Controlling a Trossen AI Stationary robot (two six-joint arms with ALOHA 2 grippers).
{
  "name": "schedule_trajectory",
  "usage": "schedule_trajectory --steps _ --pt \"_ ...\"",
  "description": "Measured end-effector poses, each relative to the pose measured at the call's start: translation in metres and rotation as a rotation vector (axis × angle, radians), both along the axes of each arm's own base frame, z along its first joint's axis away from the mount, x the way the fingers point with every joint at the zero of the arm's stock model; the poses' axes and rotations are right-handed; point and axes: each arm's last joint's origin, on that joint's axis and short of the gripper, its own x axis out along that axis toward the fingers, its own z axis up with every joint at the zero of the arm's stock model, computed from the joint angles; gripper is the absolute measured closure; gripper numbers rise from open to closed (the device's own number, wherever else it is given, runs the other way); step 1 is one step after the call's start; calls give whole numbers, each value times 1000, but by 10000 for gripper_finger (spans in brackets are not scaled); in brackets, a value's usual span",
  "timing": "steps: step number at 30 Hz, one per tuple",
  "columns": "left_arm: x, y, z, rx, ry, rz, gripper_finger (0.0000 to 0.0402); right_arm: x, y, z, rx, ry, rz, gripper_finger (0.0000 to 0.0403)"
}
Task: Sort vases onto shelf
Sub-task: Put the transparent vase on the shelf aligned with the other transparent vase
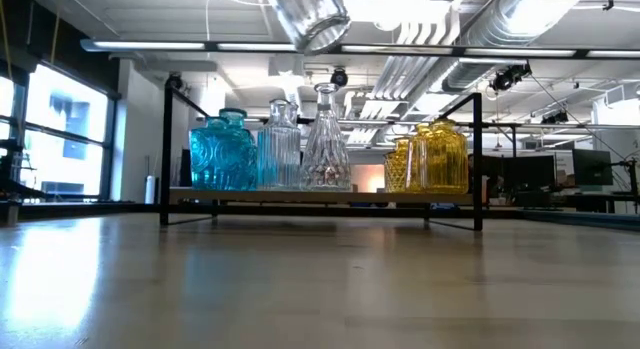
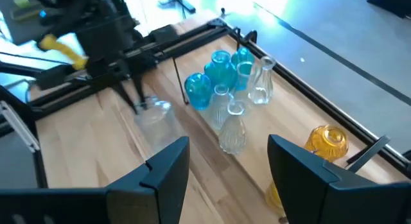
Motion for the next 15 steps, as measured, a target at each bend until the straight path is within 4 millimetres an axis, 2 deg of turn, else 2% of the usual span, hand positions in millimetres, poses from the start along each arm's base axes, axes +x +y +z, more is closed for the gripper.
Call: schedule_trajectory --steps 6,15 --pt "20 30 28 92 -47 21 383 -17 -11 11 11 -35 10 210" --pt "44 82 58 195 -85 75 383 -24 -16 15 -12 -32 41 210"
